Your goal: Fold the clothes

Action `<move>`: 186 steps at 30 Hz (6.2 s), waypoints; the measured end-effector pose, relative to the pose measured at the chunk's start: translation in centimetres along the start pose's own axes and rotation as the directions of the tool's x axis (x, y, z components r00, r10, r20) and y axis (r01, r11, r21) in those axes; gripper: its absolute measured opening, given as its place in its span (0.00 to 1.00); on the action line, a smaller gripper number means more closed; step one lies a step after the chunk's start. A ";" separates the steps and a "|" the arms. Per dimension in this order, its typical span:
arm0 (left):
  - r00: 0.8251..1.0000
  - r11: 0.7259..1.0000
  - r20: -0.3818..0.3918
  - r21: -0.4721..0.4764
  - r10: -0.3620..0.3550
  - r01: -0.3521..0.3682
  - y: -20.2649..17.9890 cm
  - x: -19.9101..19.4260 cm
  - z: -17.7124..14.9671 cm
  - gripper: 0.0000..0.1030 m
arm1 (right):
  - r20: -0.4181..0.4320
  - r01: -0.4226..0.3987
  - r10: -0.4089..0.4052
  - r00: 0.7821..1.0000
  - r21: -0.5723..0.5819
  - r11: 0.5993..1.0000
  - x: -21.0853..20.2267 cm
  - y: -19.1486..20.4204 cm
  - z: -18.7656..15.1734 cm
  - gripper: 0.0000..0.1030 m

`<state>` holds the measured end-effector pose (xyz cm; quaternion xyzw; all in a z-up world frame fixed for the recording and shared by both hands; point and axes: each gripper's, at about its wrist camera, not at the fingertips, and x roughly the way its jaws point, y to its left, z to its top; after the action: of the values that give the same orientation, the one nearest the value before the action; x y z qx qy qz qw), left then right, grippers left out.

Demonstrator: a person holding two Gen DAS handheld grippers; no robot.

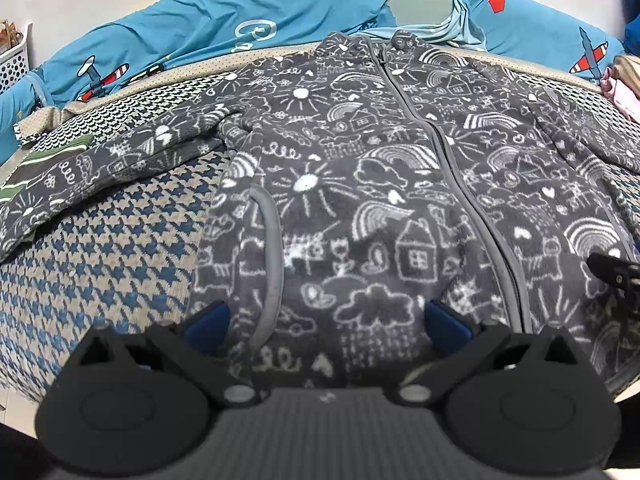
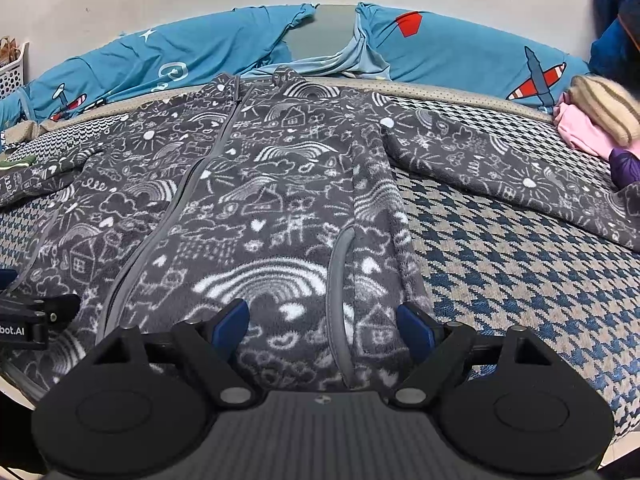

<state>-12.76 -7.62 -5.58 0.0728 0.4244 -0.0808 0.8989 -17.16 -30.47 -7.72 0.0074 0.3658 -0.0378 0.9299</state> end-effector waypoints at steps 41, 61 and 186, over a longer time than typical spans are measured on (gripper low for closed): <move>0.997 0.998 -0.042 -0.027 0.059 -0.060 -0.8 -0.1 0.9 1.00 | -0.019 0.014 -0.014 1.000 0.006 1.000 0.2 0.1 0.4 0.83; 0.996 0.994 0.017 -0.070 0.084 -0.083 -0.9 -0.9 1.6 1.00 | -0.019 0.005 -0.004 1.000 0.021 1.000 0.0 0.0 0.6 0.83; 0.995 1.000 0.101 -0.007 -0.006 0.007 -3.4 -3.2 -1.3 1.00 | 0.003 0.061 -0.064 0.998 0.269 0.961 -4.3 -4.3 -1.5 0.85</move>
<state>-16.44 -10.42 -4.16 0.0638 0.3789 -0.0856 0.9192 -21.62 -34.43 -5.85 0.1217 0.3520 -0.1164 0.9207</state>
